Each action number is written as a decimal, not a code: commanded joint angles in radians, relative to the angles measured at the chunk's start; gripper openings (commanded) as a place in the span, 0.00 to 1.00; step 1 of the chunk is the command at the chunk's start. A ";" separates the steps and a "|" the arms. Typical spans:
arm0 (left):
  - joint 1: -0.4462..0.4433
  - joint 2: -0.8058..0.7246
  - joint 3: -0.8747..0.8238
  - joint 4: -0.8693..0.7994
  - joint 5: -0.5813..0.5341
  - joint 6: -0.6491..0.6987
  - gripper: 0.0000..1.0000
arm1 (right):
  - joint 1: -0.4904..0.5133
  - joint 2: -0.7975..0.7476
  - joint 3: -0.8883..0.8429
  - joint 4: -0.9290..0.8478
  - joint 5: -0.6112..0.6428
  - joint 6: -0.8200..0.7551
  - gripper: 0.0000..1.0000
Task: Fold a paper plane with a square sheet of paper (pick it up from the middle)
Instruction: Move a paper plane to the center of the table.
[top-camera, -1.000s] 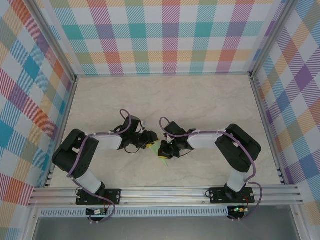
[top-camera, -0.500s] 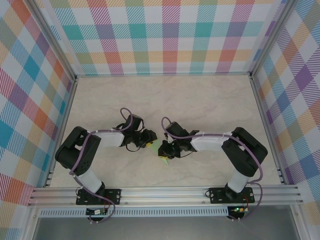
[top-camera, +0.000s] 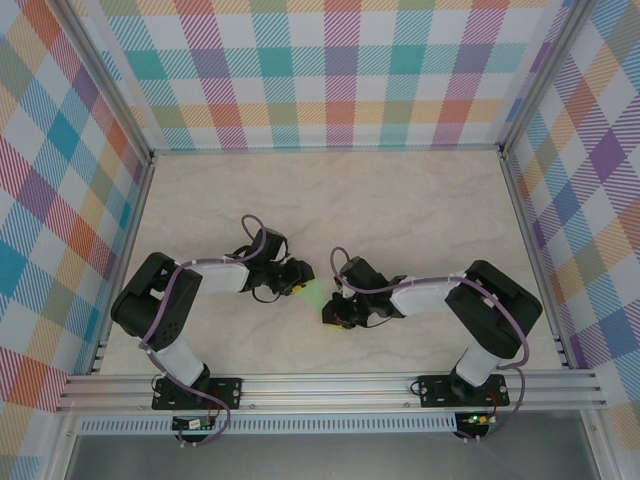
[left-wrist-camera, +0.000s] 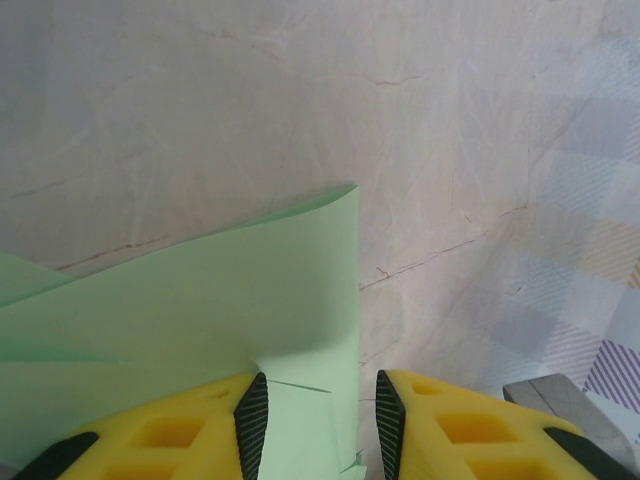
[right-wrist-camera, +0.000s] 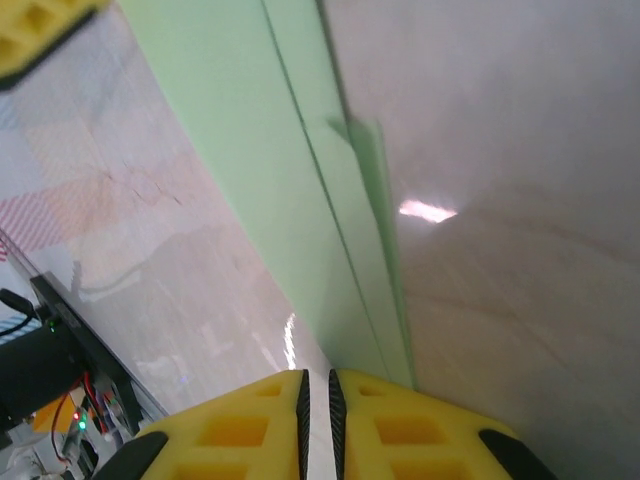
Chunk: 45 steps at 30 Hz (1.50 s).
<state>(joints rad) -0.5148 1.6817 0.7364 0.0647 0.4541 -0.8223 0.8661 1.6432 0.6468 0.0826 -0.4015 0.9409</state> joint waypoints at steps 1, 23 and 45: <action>0.001 0.060 -0.011 -0.099 -0.101 0.021 0.37 | 0.017 -0.018 -0.085 -0.160 -0.030 -0.012 0.17; -0.053 -0.262 0.227 -0.684 -0.377 0.016 0.86 | 0.007 -0.492 -0.059 -0.479 0.555 0.029 0.49; -0.128 -0.043 0.303 -0.721 -0.399 -0.071 0.73 | 0.005 -0.127 0.173 -0.326 0.352 -0.068 0.49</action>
<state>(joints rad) -0.6418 1.6466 1.0561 -0.6140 0.0750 -0.8845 0.8761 1.5009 0.7963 -0.2653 -0.0189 0.8959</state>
